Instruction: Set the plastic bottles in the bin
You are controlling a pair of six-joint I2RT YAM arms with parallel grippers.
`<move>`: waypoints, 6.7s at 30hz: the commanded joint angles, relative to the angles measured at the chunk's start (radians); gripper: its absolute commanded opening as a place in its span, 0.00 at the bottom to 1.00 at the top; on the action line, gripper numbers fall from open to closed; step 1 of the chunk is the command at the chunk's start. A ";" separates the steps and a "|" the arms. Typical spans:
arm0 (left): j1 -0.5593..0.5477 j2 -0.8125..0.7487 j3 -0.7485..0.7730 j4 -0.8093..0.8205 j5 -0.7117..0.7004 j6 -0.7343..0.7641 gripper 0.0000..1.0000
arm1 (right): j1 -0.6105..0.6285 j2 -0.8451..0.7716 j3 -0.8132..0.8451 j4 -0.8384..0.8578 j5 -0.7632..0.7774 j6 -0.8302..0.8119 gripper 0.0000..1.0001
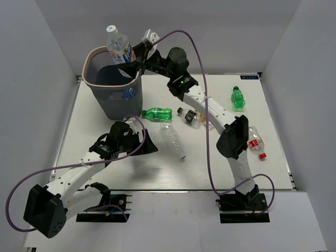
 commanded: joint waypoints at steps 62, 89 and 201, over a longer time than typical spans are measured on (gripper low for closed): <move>-0.225 0.765 1.456 -0.304 -0.765 0.259 0.23 | -1.023 -0.818 -1.073 -1.081 0.255 -0.283 0.85; 0.263 0.788 1.646 -0.304 -0.520 0.408 1.00 | -1.158 -0.791 -1.192 -1.188 0.253 -0.551 0.91; -0.369 0.374 0.125 0.258 -0.133 0.095 1.00 | -0.937 -0.009 -0.188 -1.117 0.318 -0.269 0.90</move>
